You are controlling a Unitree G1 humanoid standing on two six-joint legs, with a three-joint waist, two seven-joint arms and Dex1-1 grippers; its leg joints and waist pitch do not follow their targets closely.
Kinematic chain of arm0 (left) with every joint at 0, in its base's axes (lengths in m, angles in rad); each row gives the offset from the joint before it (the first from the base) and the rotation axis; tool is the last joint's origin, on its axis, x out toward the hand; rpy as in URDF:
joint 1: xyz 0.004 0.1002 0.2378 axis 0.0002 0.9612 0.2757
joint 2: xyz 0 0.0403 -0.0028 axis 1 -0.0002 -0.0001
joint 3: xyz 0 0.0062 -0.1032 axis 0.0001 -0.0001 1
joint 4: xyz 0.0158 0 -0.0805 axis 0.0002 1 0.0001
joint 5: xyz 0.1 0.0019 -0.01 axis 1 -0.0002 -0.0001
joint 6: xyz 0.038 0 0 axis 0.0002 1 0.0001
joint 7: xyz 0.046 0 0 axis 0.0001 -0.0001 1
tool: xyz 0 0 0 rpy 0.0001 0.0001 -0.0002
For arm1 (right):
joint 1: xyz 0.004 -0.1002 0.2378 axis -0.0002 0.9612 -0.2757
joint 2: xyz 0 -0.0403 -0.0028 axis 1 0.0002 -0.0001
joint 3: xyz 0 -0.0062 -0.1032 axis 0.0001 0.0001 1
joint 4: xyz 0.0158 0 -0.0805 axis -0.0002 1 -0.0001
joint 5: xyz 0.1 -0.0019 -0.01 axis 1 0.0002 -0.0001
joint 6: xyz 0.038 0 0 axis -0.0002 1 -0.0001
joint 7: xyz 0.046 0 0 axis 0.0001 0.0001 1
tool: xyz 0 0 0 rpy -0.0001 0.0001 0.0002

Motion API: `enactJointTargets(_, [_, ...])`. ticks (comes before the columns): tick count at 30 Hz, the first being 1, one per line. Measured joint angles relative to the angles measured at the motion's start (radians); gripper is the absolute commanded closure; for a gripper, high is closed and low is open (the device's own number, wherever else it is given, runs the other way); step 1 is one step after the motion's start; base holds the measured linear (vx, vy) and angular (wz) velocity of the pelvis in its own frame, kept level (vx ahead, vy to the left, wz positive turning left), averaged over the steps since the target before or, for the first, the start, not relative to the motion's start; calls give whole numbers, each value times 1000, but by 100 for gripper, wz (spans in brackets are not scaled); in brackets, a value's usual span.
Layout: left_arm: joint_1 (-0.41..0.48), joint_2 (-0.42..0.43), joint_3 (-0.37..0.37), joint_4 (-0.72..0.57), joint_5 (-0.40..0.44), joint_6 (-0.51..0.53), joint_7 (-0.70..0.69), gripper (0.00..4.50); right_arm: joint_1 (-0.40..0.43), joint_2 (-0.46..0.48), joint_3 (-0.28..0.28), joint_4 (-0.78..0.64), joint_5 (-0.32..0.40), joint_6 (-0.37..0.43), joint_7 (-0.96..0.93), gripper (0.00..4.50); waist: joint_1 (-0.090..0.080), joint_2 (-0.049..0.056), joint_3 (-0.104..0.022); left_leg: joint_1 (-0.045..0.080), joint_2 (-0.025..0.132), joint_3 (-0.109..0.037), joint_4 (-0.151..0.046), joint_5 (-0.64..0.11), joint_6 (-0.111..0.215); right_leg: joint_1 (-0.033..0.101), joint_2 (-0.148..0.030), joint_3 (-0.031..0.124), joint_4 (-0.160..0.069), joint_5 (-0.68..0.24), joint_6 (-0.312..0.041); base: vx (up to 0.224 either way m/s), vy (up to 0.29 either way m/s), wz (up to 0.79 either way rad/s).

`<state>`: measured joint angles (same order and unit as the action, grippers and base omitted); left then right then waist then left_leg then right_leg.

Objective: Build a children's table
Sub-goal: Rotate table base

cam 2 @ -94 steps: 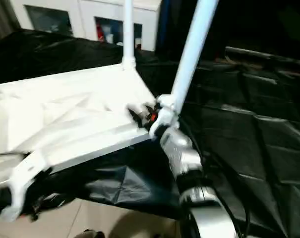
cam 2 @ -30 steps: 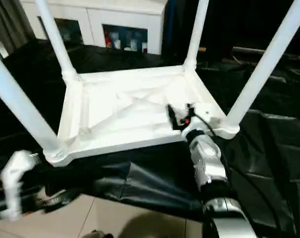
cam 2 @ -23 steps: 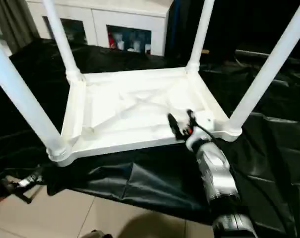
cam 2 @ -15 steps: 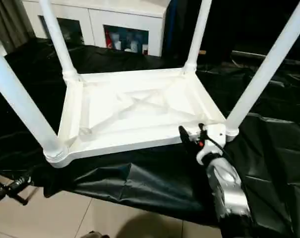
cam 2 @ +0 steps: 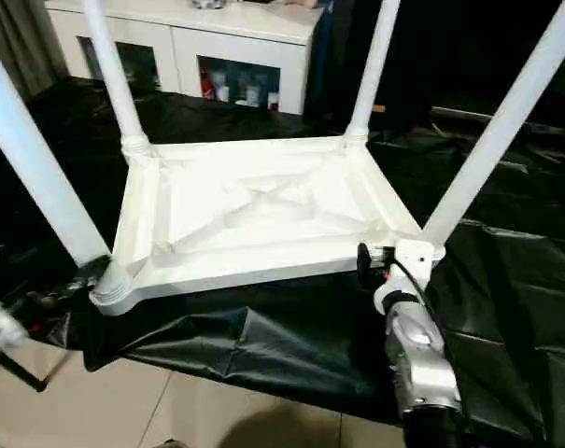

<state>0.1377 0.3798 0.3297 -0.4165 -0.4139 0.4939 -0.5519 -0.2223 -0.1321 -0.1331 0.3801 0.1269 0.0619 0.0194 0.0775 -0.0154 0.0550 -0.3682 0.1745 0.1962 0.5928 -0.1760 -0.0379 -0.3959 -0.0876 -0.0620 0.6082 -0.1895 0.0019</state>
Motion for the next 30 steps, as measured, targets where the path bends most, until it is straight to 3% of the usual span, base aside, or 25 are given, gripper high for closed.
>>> enactJointTargets(5, [-48, -39, -47, 2, -7, 0, 25, 7, -2, 12, 1, -5, -28, 1, -75, 79, 0, -3, -1, -1, 0, 0, 0, 0, 0, 0, 0, 0, 0, 0, 0, 0, 0, 0])
enactJointTargets(9, [-159, -84, -97, 78, 18, -24, 57, 7, 2, 21, -31, -24, -39, -12, -124, 79, 4, -3, -1, -3, -2, 0, 0, 0, 0, -1, -1, 2, 0, 2, 4, 0, 0, 0])
enactJointTargets(13, [-217, -95, -104, 139, 37, -46, 86, 7, 3, 13, -61, -84, -36, -38, -132, 79, -12, -3, -2, -7, -2, 1, 0, 0, 0, -1, -1, 3, 1, 5, 8, 0, 0, 0])
enactJointTargets(18, [-296, -118, -118, 224, 54, -63, 121, 7, 6, 1, -69, -135, -11, -44, -110, 79, -19, -2, -2, -10, -2, 1, 0, 0, 0, -3, 0, 2, 1, 5, 8, 0, 0, 0])
enactJointTargets(25, [-332, -144, -129, 272, 58, -97, 125, 7, 5, -25, -62, -136, -1, 119, -62, 79, -22, -4, -2, -15, -2, 1, 1, 0, 0, -6, 0, 2, 1, 6, 8, 0, 0, 0])
enactJointTargets(27, [-333, -145, -129, 273, 54, -98, 123, 7, -32, -28, -56, -72, 15, 173, -32, 79, -25, -4, -2, -15, -1, 1, 2, 0, 0, -7, 0, 2, 1, 6, 8, 0, 0, 0])
enactJointTargets(30, [-334, -145, -130, 273, 40, -98, 114, 7, -96, -29, -41, 36, 18, 189, -2, 79, -25, -4, -2, -16, -1, 1, 3, 0, 0, -7, -1, 2, 2, 6, 8, 0, 0, 0])
